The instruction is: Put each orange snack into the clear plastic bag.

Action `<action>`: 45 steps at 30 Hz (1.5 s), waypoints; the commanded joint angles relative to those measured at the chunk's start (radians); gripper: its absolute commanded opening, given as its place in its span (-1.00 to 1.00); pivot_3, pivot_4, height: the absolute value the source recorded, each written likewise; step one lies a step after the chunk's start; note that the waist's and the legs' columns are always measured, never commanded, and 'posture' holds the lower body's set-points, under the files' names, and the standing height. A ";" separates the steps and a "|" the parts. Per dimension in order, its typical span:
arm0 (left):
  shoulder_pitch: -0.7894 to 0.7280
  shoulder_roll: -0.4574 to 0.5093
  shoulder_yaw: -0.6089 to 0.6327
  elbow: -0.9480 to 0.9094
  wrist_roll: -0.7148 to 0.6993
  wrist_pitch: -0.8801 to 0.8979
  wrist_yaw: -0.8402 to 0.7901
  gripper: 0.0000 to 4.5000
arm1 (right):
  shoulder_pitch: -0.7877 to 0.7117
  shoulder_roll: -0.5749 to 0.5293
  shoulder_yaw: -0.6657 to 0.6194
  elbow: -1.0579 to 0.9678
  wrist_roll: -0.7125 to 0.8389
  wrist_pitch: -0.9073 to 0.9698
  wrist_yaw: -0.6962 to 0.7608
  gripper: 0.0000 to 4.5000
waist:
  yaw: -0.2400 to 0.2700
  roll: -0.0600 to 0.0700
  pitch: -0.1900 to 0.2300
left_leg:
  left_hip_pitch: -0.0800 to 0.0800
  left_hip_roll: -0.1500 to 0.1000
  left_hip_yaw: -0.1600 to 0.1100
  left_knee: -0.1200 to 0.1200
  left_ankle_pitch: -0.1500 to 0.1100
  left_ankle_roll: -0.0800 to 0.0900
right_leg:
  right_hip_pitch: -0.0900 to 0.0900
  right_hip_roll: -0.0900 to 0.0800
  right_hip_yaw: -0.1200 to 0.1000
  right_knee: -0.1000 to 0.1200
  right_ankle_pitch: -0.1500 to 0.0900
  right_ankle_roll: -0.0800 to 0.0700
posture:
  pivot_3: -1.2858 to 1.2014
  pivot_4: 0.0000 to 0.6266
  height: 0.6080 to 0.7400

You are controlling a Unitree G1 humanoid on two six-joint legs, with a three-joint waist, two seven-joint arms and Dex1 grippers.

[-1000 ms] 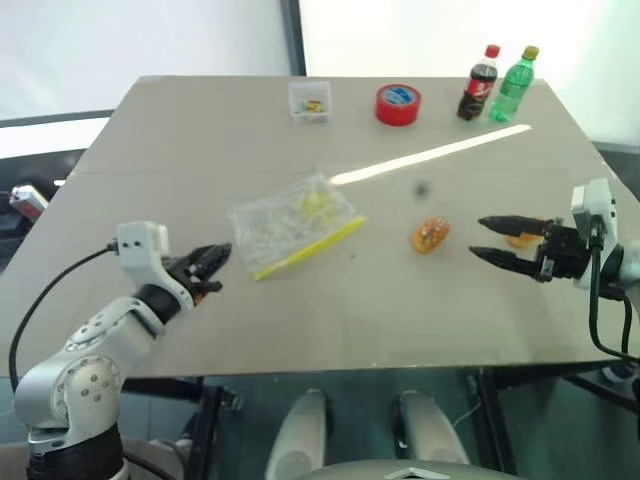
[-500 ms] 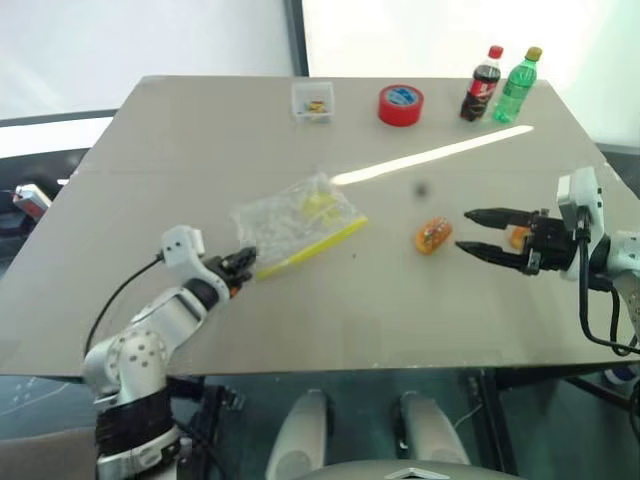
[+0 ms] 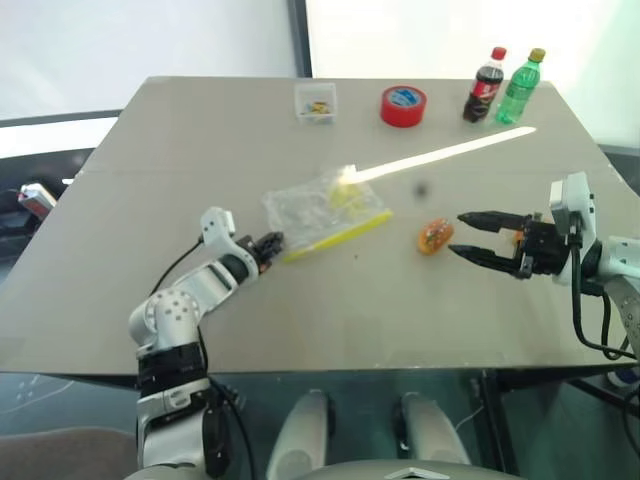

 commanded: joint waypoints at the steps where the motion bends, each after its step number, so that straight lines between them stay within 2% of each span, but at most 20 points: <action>1: -0.021 -0.027 0.044 0.021 -0.098 0.101 0.005 -0.97 | -0.033 0.001 0.098 0.072 -0.276 -0.191 -0.117 0.02 | -0.003 0.000 0.000 | 0.000 0.000 0.000 0.000 0.000 0.000 | 0.000 0.000 0.000 0.000 0.000 0.000 | 0.03 -0.52 1.00; 3: -0.031 -0.038 0.083 0.014 -0.159 0.158 0.024 -0.97 | -0.052 0.036 0.138 0.099 -0.349 -0.235 -0.171 0.02 | -0.004 0.000 0.000 | 0.000 0.000 0.000 0.000 0.000 0.000 | 0.000 0.000 0.000 0.000 0.000 0.000 | 0.03 -0.52 1.00; 7: -0.056 -0.049 0.173 -0.029 -0.356 0.301 0.119 -0.97 | -0.126 0.127 0.314 0.138 -0.544 -0.297 -0.242 0.02 | -0.010 -0.001 0.001 | -0.001 0.000 0.000 0.000 0.000 0.000 | -0.001 0.000 0.000 0.001 0.000 0.000 | 0.03 -0.52 1.00; 12: -0.047 -0.034 0.198 -0.070 -0.575 0.350 0.261 -0.97 | -0.195 0.220 0.420 0.234 -0.679 -0.371 -0.321 0.02 | -0.009 -0.002 0.001 | -0.001 0.000 -0.003 0.000 0.000 -0.001 | -0.002 0.000 -0.002 0.002 0.000 0.000 | 0.03 -0.52 1.00; 20: 0.095 0.092 0.059 -0.202 -0.956 0.254 0.415 -0.97 | -0.350 0.315 0.501 0.504 -0.844 -0.500 -0.455 0.02 | -0.009 -0.002 0.001 | 0.000 0.000 -0.007 -0.001 0.001 -0.002 | -0.002 -0.002 -0.001 0.002 0.000 0.000 | 0.03 -0.52 1.00; 25: 0.163 0.194 -0.031 -0.252 -1.057 0.163 0.449 -0.97 | -0.465 0.382 0.528 0.673 -0.888 -0.574 -0.510 0.02 | -0.010 -0.002 0.001 | 0.000 0.000 -0.007 -0.002 0.001 -0.002 | -0.002 -0.002 -0.001 0.002 0.000 -0.001 | 0.03 -0.52 1.00; 28: 0.188 0.239 -0.067 -0.270 -1.093 0.102 0.449 -1.00 | -0.497 0.403 0.529 0.727 -0.885 -0.618 -0.518 -0.38 | -0.007 -0.002 0.001 | -0.001 -0.001 -0.006 -0.002 0.001 -0.003 | -0.003 -0.002 -0.002 0.002 0.000 -0.001 | 0.03 -0.52 1.00; 29: 0.196 0.251 -0.076 -0.275 -1.099 0.089 0.445 -1.00 | -0.503 0.410 0.530 0.737 -0.883 -0.629 -0.517 -0.63 | -0.007 -0.002 0.001 | -0.001 -0.001 -0.006 -0.003 0.001 -0.003 | -0.003 -0.002 -0.002 0.002 0.000 -0.001 | 0.03 -0.52 1.00; 31: 0.213 0.271 -0.094 -0.282 -1.105 0.065 0.436 -1.00 | -0.509 0.419 0.533 0.751 -0.885 -0.645 -0.519 -0.90 | -0.008 -0.002 0.001 | -0.001 -0.001 -0.006 -0.003 0.001 -0.003 | -0.002 -0.002 -0.003 0.001 0.000 -0.001 | 0.03 -0.52 1.00; 32: 0.221 0.280 -0.103 -0.288 -1.107 0.057 0.428 -1.00 | -0.510 0.425 0.534 0.755 -0.886 -0.651 -0.520 -0.96 | -0.008 -0.002 0.001 | -0.001 -0.001 -0.006 -0.003 0.001 -0.003 | -0.002 -0.002 -0.003 0.001 0.000 -0.001 | 0.03 -0.52 1.00; 35: 0.234 0.307 -0.120 -0.305 -1.067 0.040 0.392 -1.00 | -0.511 0.431 0.535 0.762 -0.887 -0.662 -0.516 -0.96 | -0.009 -0.002 0.001 | -0.001 -0.001 -0.005 -0.004 0.001 -0.003 | -0.003 -0.002 -0.003 0.001 0.000 -0.001 | 0.03 -0.52 1.00; 39: 0.231 0.333 -0.119 -0.331 -0.878 -0.006 0.283 -1.00 | -0.520 0.433 0.520 0.767 -0.884 -0.658 -0.519 -0.96 | -0.010 -0.002 0.001 | -0.001 -0.001 -0.005 -0.005 0.002 -0.003 | -0.003 -0.001 -0.004 0.001 0.000 -0.002 | 0.03 -0.52 1.00; 42: 0.217 0.340 -0.110 -0.301 -0.738 -0.066 0.234 -0.62 | -0.547 0.438 0.500 0.783 -0.875 -0.636 -0.528 -1.00 | -0.011 -0.002 0.001 | -0.001 -0.001 -0.004 -0.005 0.002 -0.003 | -0.003 -0.001 -0.004 0.000 0.000 -0.002 | 0.03 -0.52 1.00; 44: 0.177 0.377 -0.137 -0.301 -0.557 -0.130 0.211 -0.29 | -0.583 0.436 0.482 0.812 -0.892 -0.615 -0.570 -1.00 | -0.011 -0.002 0.001 | -0.001 -0.001 -0.004 -0.005 0.002 -0.003 | -0.003 -0.001 -0.004 0.000 -0.001 -0.004 | 0.03 -0.52 1.00; 45: 0.152 0.400 -0.160 -0.313 -0.466 -0.163 0.196 -0.29 | -0.598 0.433 0.479 0.822 -0.911 -0.596 -0.594 -1.00 | -0.011 -0.003 0.002 | -0.001 -0.001 -0.004 -0.005 0.002 -0.003 | -0.003 -0.001 -0.004 0.000 -0.001 -0.004 | 0.03 -0.52 1.00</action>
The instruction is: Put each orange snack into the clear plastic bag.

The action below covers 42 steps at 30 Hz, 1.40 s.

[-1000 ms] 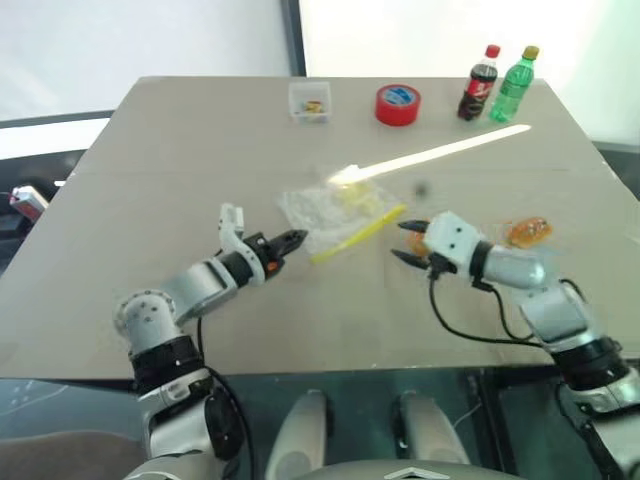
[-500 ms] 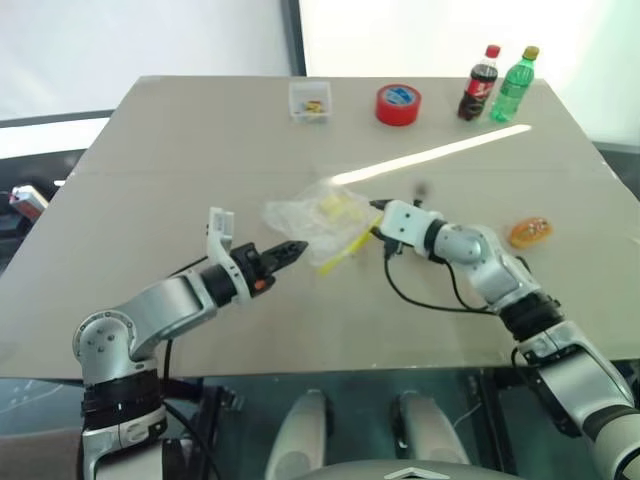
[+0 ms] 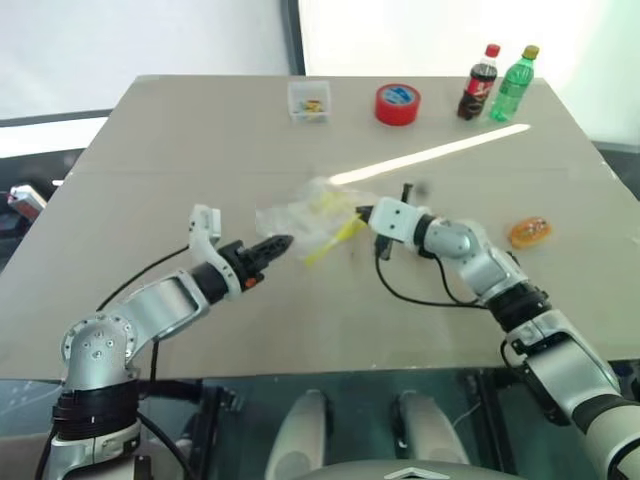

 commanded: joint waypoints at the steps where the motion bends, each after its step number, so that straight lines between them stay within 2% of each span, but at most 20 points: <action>1: -0.096 0.083 -0.048 -0.025 0.392 -0.154 -0.084 -0.29 | -0.093 -0.004 -0.056 0.037 -0.031 0.057 -0.100 -1.00 | 0.001 -0.001 0.001 | 0.000 0.000 0.000 0.000 0.000 0.000 | 0.000 0.000 0.000 0.000 0.000 0.000 | 0.03 -0.52 1.00; 4: -0.200 0.087 -0.123 -0.059 0.615 -0.266 -0.153 -0.29 | -0.130 0.021 -0.068 0.070 -0.026 0.109 -0.131 -1.00 | 0.005 -0.001 0.001 | 0.000 0.000 -0.001 -0.001 0.001 -0.001 | 0.000 0.001 -0.001 0.000 -0.001 -0.001 | 0.03 -0.52 1.00; 7: -0.248 0.124 -0.251 -0.111 0.856 -0.362 -0.258 -0.29 | -0.168 0.016 -0.019 0.085 -0.132 0.177 -0.179 -1.00 | 0.001 -0.001 0.001 | -0.001 0.000 0.000 -0.001 0.001 -0.002 | 0.000 0.001 0.000 -0.001 0.001 0.002 | 0.03 -0.52 1.00; 12: -0.269 0.107 -0.382 -0.191 1.037 -0.417 -0.380 -0.29 | -0.193 0.036 0.008 0.099 -0.176 0.200 -0.194 -1.00 | -0.004 -0.001 0.001 | -0.001 0.000 0.003 -0.012 0.003 -0.006 | -0.006 0.000 0.003 -0.003 0.001 0.002 | 0.03 -0.52 1.00; 15: -0.256 0.080 -0.432 -0.215 1.079 -0.372 -0.407 -0.29 | -0.204 0.046 0.011 0.112 -0.185 0.199 -0.202 -1.00 | -0.013 -0.001 0.001 | -0.002 0.000 0.004 -0.014 0.003 -0.006 | -0.009 0.000 0.004 -0.003 0.000 0.000 | 0.03 -0.52 1.00; 22: -0.248 0.029 -0.462 -0.197 1.224 -0.319 -0.393 -0.29 | -0.211 0.056 0.015 0.123 -0.196 0.185 -0.201 -1.00 | -0.027 -0.001 0.001 | -0.001 0.001 0.005 -0.014 0.001 -0.001 | -0.009 0.000 0.004 -0.001 0.000 0.000 | 0.03 -0.52 1.00; 42: -0.250 -0.017 -0.516 -0.133 1.470 -0.392 -0.562 -0.29 | -0.200 0.059 0.020 0.104 -0.200 0.181 -0.195 -1.00 | -0.026 -0.001 0.001 | -0.001 0.001 0.005 -0.013 0.001 -0.001 | -0.009 0.000 0.004 0.000 0.000 0.000 | 0.03 -0.52 1.00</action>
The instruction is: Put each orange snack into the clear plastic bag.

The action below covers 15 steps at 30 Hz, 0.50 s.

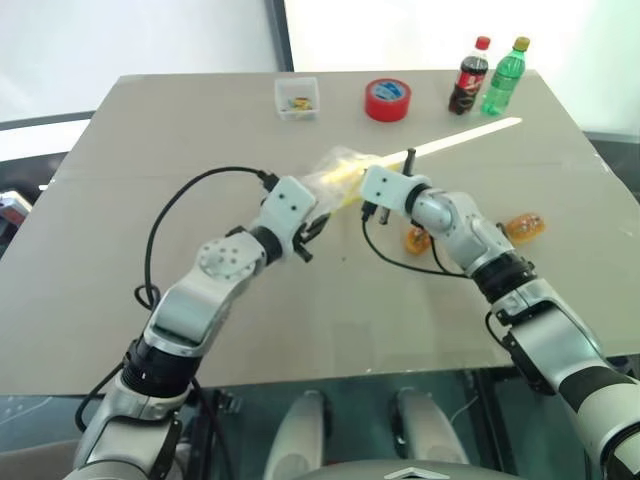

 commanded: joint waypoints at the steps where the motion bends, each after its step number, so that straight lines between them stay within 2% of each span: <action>1: -0.008 -0.009 0.001 -0.016 0.037 -0.032 -0.028 -0.29 | -0.023 0.002 0.000 -0.040 0.000 -0.007 -0.009 -1.00 | 0.000 0.000 0.000 | 0.000 0.000 0.000 0.000 0.000 0.000 | 0.000 0.000 0.000 0.000 0.000 0.000 | 0.03 -0.52 1.00; 13: -0.001 -0.013 -0.009 0.021 0.152 -0.061 -0.065 -0.29 | -0.019 0.003 0.001 -0.046 0.000 -0.004 -0.007 -1.00 | 0.000 0.000 0.000 | 0.000 0.000 0.000 0.000 0.000 0.000 | 0.000 0.000 0.000 0.001 0.000 0.000 | 0.03 -0.52 1.00; 15: -0.002 -0.031 -0.001 0.033 0.150 -0.058 -0.065 -0.53 | -0.017 0.005 -0.001 -0.046 0.003 0.001 -0.005 -1.00 | 0.000 0.000 0.000 | 0.000 0.000 0.000 0.000 0.000 0.000 | 0.000 0.000 0.000 0.001 0.000 0.000 | 0.03 -0.52 1.00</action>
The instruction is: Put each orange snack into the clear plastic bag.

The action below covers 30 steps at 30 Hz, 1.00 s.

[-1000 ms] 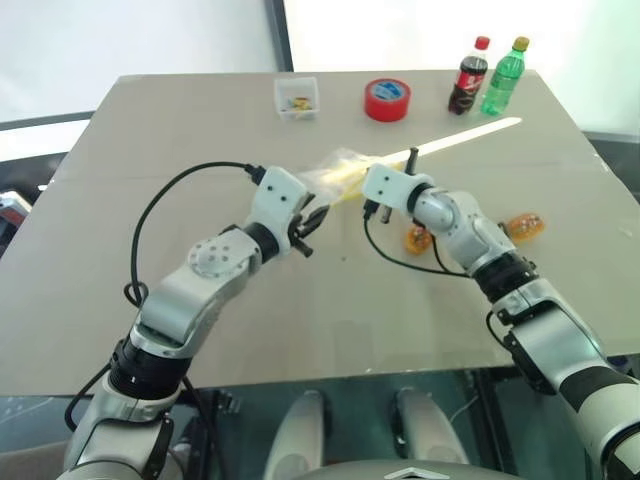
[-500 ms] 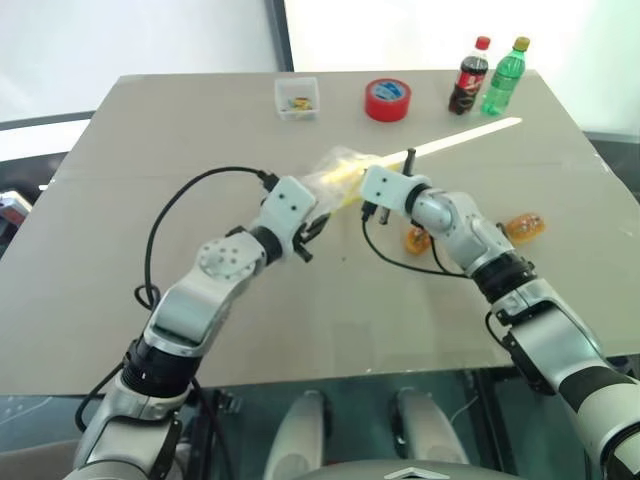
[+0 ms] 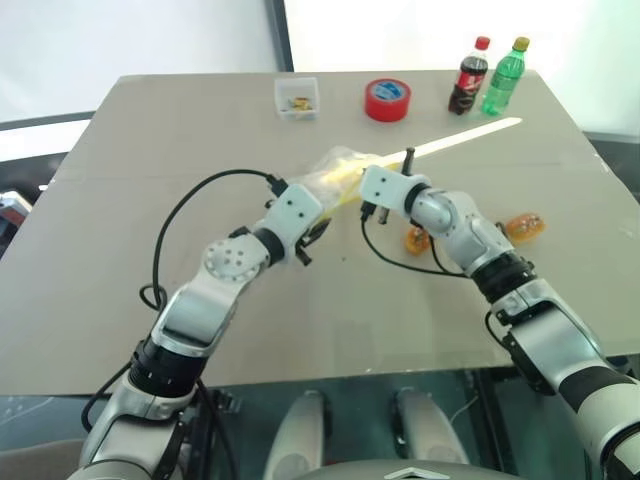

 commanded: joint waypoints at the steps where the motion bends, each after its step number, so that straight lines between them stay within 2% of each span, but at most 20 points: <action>1: -0.003 -0.020 0.013 0.000 0.021 -0.026 -0.007 -0.56 | -0.017 0.005 -0.004 -0.036 0.006 0.001 -0.006 -1.00 | 0.000 0.000 0.000 | 0.000 0.000 0.000 0.000 0.000 0.000 | 0.000 0.000 0.000 0.000 0.000 0.000 | 0.03 -0.52 1.00; 3: -0.009 -0.027 0.010 0.012 0.042 -0.037 -0.004 -1.00 | -0.015 0.004 -0.005 -0.041 0.008 0.000 -0.003 -1.00 | 0.000 0.000 0.000 | 0.000 0.000 0.000 0.000 0.000 0.000 | 0.000 0.000 0.000 0.000 0.000 0.000 | 0.03 -0.52 1.00; 8: -0.020 -0.046 0.003 0.040 0.078 -0.071 -0.008 -1.00 | -0.005 0.014 -0.023 -0.037 0.041 0.031 0.026 -1.00 | 0.000 0.000 0.000 | 0.000 0.000 0.000 0.000 0.000 0.000 | 0.000 0.000 0.000 0.001 0.000 0.000 | 0.03 -0.52 1.00; 10: -0.022 -0.052 0.003 0.052 0.095 -0.082 -0.009 -1.00 | 0.003 0.016 -0.026 -0.041 0.048 0.060 0.044 -0.73 | 0.000 0.000 0.000 | 0.000 0.000 0.000 0.000 0.000 0.000 | 0.000 0.000 0.000 0.001 0.000 0.000 | 0.03 -0.52 1.00; 11: -0.022 -0.054 0.003 0.054 0.101 -0.085 -0.010 -1.00 | 0.006 0.019 -0.032 -0.040 0.061 0.066 0.052 -0.68 | 0.000 0.000 0.000 | 0.000 0.000 0.000 0.000 0.000 0.000 | 0.000 0.000 0.000 0.001 0.000 0.000 | 0.03 -0.52 1.00; 13: -0.013 -0.057 0.013 0.059 0.107 -0.096 -0.014 -1.00 | 0.014 0.013 -0.045 -0.068 0.070 0.083 0.048 -0.30 | 0.000 0.000 0.000 | 0.000 0.000 0.000 0.000 0.000 0.000 | 0.000 0.000 0.000 0.001 0.000 0.000 | 0.03 -0.52 1.00; 18: 0.001 -0.048 0.017 0.066 0.141 -0.137 -0.015 -1.00 | 0.044 0.023 -0.134 -0.124 0.191 0.196 0.104 0.80 | 0.001 0.000 0.000 | 0.000 0.000 0.000 0.001 0.000 0.000 | 0.000 0.000 0.000 0.001 0.000 0.000 | 0.03 -0.52 1.00; 25: 0.002 -0.075 0.025 0.063 0.154 -0.133 -0.011 -1.00 | 0.079 0.125 -0.300 -0.220 0.377 0.556 0.106 0.80 | 0.000 0.000 0.000 | 0.000 0.000 -0.001 0.001 0.000 0.000 | 0.000 0.000 0.000 0.003 0.000 0.000 | 0.03 -0.52 1.00; 28: 0.000 -0.085 0.027 0.066 0.158 -0.132 -0.007 -1.00 | 0.107 0.149 -0.318 -0.298 0.421 0.642 0.111 0.47 | 0.001 0.000 0.000 | 0.000 0.000 -0.001 0.001 0.000 0.000 | 0.000 0.000 0.000 0.003 0.000 0.000 | 0.03 -0.52 1.00; 30: -0.005 -0.094 0.029 0.073 0.165 -0.128 0.002 -1.00 | 0.122 0.152 -0.311 -0.334 0.429 0.671 0.107 0.02 | 0.001 0.000 0.000 | 0.000 0.000 0.000 0.001 0.000 0.000 | 0.000 0.000 0.000 0.003 0.000 0.000 | 0.03 -0.52 1.00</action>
